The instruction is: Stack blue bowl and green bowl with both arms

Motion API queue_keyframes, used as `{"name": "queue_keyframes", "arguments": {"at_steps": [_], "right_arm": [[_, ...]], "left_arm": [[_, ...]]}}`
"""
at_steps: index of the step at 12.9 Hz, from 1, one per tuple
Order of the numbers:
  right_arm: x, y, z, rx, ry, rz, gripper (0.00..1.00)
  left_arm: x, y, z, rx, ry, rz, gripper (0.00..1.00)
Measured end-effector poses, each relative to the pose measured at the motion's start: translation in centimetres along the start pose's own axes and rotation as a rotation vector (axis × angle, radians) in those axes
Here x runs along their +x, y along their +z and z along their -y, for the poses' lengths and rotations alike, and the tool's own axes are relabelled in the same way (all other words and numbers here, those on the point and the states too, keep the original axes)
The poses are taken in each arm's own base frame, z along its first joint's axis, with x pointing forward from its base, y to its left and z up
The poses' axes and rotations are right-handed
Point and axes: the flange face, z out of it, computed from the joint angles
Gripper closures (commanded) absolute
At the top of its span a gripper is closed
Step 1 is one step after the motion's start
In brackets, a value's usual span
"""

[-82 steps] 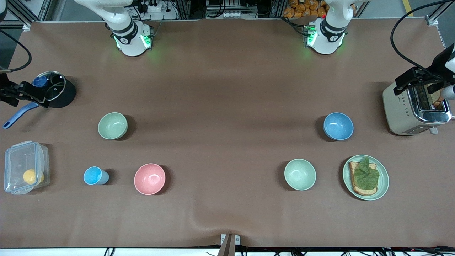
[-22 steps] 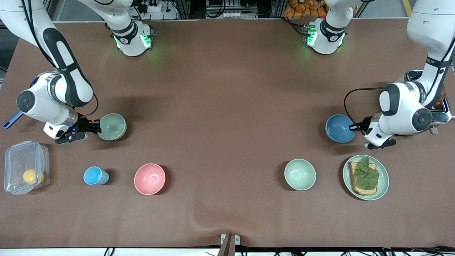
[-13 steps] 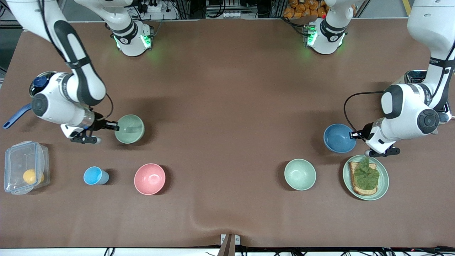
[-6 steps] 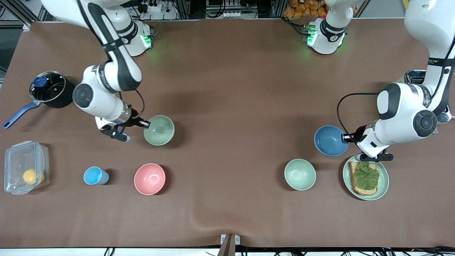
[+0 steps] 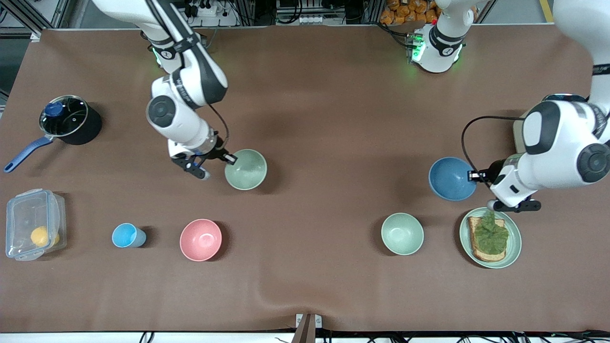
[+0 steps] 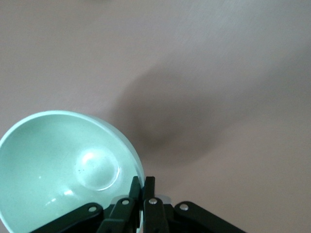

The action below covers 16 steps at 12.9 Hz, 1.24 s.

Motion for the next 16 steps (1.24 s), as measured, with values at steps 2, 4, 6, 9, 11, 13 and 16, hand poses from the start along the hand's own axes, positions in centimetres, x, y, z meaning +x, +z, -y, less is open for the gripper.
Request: {"name": "queue_keyframes", "arguments": {"at_steps": [2, 4, 6, 9, 11, 13, 16], "right_arm": [[-4.1, 2.8, 2.1, 0.004, 0.025, -0.010, 1.00], [-7.4, 5.8, 3.4, 0.014, 0.045, -0.025, 1.00], [-9.8, 7.9, 4.6, 0.019, 0.080, -0.029, 1.00], [-11.9, 8.5, 6.7, 0.035, 0.108, -0.026, 1.00], [-12.5, 8.4, 7.4, 0.043, 0.119, -0.025, 1.00], [-12.7, 8.6, 7.6, 0.042, 0.130, -0.024, 1.00], [-12.5, 8.9, 7.6, 0.039, 0.165, -0.025, 0.80]], "left_arm": [[-0.7, -2.1, -0.2, 0.010, -0.011, -0.023, 1.00], [-0.8, -2.9, -0.5, 0.011, -0.028, -0.029, 1.00], [-0.8, -3.0, -1.1, 0.012, -0.043, -0.028, 1.00], [-0.5, -2.0, -3.1, 0.013, -0.061, -0.011, 1.00], [-0.3, -1.3, -4.9, 0.015, -0.072, -0.003, 1.00], [-0.2, -1.1, -6.0, 0.016, -0.066, -0.001, 1.00], [-0.1, -1.2, -6.0, 0.016, -0.069, -0.003, 1.00]]}}
